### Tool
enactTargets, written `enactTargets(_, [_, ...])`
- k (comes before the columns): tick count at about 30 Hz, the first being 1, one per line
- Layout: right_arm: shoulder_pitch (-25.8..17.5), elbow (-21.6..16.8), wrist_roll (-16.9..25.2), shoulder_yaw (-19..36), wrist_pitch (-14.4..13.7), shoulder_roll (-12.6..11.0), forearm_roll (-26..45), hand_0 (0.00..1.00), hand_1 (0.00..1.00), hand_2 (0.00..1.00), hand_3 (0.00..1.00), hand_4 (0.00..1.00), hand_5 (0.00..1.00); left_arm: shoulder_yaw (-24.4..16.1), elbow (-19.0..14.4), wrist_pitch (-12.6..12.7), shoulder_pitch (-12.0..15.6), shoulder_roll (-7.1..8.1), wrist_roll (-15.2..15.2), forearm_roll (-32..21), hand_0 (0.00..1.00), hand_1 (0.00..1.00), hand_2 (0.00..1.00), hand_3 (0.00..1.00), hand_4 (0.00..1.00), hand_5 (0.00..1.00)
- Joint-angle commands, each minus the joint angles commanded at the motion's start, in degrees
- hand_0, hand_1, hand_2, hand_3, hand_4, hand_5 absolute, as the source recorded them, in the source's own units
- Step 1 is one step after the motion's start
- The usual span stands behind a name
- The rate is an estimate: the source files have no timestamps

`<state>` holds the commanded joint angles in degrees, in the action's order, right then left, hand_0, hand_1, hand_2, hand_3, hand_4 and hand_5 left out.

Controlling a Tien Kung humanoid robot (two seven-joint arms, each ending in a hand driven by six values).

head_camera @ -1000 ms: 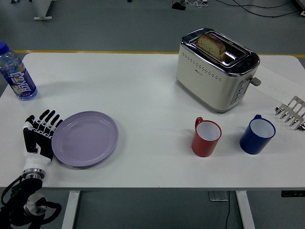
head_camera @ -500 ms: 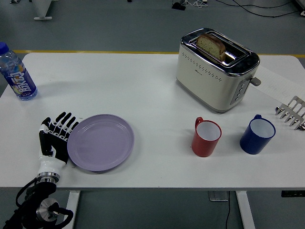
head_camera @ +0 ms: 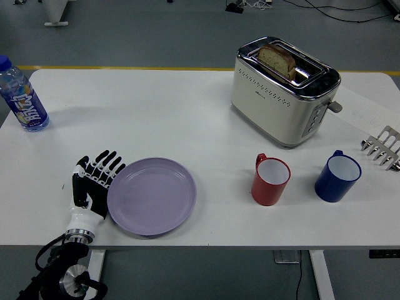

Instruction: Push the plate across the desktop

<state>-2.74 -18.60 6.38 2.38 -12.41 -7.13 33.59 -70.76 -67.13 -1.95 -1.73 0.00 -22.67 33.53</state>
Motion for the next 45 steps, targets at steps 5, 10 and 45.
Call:
enactTargets(5, [0.0, 0.0, 0.1, 0.1, 0.0, 0.0, -0.2, 0.58, 0.569, 0.698, 0.619, 0.413, 0.428, 1.5, -1.0, 0.1, -0.1, 0.0, -0.1, -0.6, 0.718, 0.755, 0.723, 0.6, 0.481, 0.998])
enactTargets(10, [0.2, 0.0, 0.1, 0.4, -0.1, -0.1, -0.3, 0.58, 0.569, 0.697, 0.618, 0.414, 0.427, 3.2, -2.1, 0.1, -0.4, 0.0, -0.2, -1.3, 0.716, 0.754, 0.722, 0.6, 0.48, 0.998])
enactTargets(45, [0.9, 0.2, 0.3, 0.6, -0.2, -0.2, -0.3, 0.579, 0.564, 0.69, 0.611, 0.413, 0.417, 12.3, -4.1, -0.7, -2.9, 0.0, 0.4, -5.3, 0.713, 0.751, 0.721, 0.6, 0.468, 0.998])
